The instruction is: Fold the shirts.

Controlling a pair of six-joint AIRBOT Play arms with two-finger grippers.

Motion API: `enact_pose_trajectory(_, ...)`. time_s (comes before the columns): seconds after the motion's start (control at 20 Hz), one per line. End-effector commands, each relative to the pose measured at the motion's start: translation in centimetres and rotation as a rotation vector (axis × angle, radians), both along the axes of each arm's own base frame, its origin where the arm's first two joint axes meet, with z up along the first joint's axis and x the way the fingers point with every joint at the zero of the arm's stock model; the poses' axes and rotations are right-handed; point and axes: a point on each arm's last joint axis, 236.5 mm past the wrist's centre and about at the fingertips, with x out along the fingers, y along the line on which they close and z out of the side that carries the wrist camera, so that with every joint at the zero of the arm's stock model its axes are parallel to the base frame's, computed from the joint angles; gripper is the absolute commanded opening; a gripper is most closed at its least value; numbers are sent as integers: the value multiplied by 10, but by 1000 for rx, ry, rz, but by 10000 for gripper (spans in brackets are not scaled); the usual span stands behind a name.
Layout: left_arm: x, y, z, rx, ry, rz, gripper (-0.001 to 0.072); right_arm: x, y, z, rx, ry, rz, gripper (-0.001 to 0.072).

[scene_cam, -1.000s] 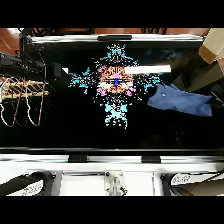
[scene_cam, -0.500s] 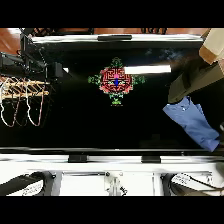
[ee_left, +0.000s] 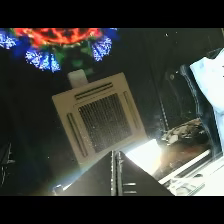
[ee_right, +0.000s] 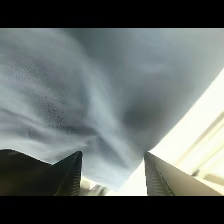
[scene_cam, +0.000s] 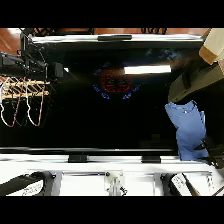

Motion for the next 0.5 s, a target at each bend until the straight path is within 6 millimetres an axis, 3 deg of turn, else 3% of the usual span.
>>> enact_pose_trajectory(0.0,3,1,-6,23,-11,-22,29,-2,-30,42,-133,-11,116,514)
enact_pose_trajectory(0.1,11,11,-24,104,-9,-19,29,47,-57,102,-288,-161,171,514)
enact_pose_trajectory(0.15,17,23,-40,199,-8,-6,28,83,-61,137,-376,-271,227,514)
enact_pose_trajectory(0.2,21,41,-60,327,16,21,28,133,-51,179,-460,-439,297,514)
enact_pose_trajectory(0.25,19,57,-76,454,46,34,28,182,-24,222,-503,-629,359,514)
enact_pose_trajectory(0.3,17,72,-87,594,61,28,28,226,17,267,-525,-832,428,512)
enact_pose_trajectory(0.35,17,81,-93,704,57,24,28,255,58,297,-540,-969,496,496)
enact_pose_trajectory(0.4,19,86,-98,772,57,38,29,270,91,300,-557,-991,575,496)
enact_pose_trajectory(0.45,19,82,-106,780,79,36,31,276,118,274,-539,-901,628,497)
